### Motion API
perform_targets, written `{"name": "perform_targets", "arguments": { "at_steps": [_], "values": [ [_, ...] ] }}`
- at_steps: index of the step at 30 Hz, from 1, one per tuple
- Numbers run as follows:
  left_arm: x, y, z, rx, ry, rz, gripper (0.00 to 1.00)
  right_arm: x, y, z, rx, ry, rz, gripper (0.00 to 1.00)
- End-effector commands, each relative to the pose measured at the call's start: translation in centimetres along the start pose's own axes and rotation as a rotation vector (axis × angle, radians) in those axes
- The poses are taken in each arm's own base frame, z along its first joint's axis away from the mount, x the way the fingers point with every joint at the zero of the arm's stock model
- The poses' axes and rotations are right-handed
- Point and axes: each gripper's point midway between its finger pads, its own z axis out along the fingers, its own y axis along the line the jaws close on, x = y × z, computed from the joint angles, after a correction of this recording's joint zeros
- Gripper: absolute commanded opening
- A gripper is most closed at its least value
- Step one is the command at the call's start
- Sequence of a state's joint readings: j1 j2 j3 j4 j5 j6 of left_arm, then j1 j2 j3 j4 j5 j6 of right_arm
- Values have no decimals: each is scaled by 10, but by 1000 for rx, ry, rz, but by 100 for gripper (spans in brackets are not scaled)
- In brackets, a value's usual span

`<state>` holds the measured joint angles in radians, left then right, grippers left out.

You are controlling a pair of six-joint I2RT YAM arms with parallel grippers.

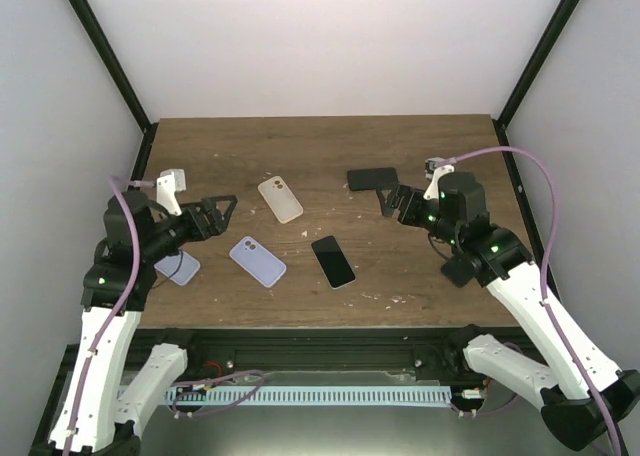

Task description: Put the phone into the phone case

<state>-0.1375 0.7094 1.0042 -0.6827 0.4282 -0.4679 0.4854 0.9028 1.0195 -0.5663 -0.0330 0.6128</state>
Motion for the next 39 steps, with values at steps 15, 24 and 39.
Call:
{"name": "perform_targets", "arguments": {
  "at_steps": [15,24,39],
  "values": [
    [27,90,19,-376,6,-231,91,55,-10,36,-62,205,-54,100],
    [97,139,58,-483,179,-495,73,126,-31,97,72,461,-92,75],
    [174,185,82,-563,306,-612,57,215,-18,162,188,678,-328,79]
  ]
}}
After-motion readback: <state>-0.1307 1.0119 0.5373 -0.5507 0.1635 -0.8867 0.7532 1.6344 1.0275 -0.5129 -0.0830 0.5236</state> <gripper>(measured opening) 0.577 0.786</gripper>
